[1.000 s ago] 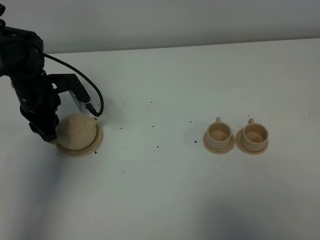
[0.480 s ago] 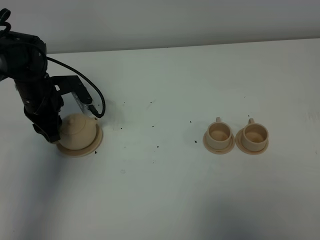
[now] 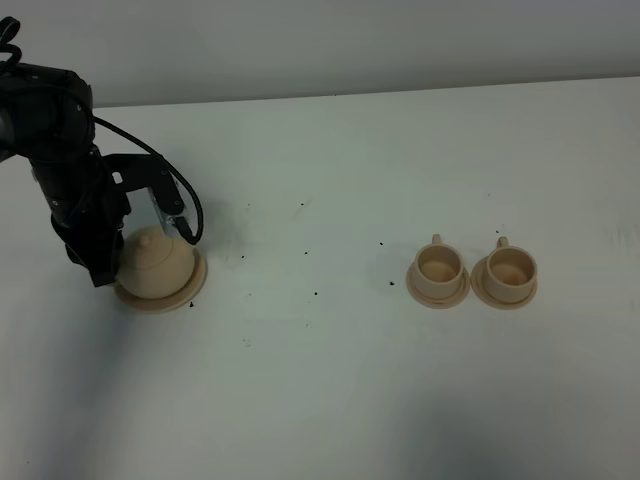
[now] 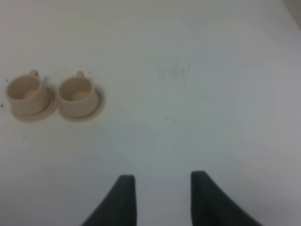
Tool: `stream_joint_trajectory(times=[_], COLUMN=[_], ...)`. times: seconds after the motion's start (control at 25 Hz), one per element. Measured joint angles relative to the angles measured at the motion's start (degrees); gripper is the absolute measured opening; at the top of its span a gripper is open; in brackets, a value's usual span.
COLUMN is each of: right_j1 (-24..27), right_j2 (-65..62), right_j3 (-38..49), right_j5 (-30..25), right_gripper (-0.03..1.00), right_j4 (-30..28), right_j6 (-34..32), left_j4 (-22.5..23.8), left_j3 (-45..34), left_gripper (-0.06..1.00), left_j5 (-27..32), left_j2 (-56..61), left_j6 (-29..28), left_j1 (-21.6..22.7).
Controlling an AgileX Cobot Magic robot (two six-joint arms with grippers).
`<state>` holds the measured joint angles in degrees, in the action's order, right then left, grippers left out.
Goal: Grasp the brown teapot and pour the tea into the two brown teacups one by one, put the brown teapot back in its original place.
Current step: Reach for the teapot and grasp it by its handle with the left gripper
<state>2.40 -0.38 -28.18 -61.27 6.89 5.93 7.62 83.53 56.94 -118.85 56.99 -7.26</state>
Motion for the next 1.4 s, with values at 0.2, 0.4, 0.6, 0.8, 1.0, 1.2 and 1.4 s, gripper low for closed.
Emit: stream_joint_trajectory(times=[0.2, 0.4, 0.6, 0.8, 1.0, 1.2, 1.4], right_j1=[0.0, 0.0, 0.0, 0.0, 0.0, 0.0, 0.0], right_j2=[0.0, 0.0, 0.0, 0.0, 0.0, 0.0, 0.0], right_j3=[0.0, 0.0, 0.0, 0.0, 0.0, 0.0, 0.0], right_j5=[0.0, 0.0, 0.0, 0.0, 0.0, 0.0, 0.0], right_gripper=[0.31, 0.31, 0.31, 0.31, 0.31, 0.31, 0.31], right_j4=[0.0, 0.0, 0.0, 0.0, 0.0, 0.0, 0.0], right_j6=[0.0, 0.0, 0.0, 0.0, 0.0, 0.0, 0.0], left_j4=[-0.22, -0.22, -0.22, -0.22, -0.29, -0.46, -0.59], left_j3=[0.0, 0.0, 0.0, 0.0, 0.0, 0.0, 0.0], left_gripper=[0.24, 0.24, 0.24, 0.2, 0.15, 0.15, 0.15], left_j5=[-0.6, -1.66, -2.62, -2.99, -2.99, -2.99, -2.99], left_j2=[0.0, 0.0, 0.0, 0.0, 0.0, 0.0, 0.0], left_j6=[3.4, 6.98, 9.2, 9.77, 9.84, 9.89, 9.89], left_j1=[0.0, 0.0, -0.05, -0.05, -0.23, -0.23, -0.23])
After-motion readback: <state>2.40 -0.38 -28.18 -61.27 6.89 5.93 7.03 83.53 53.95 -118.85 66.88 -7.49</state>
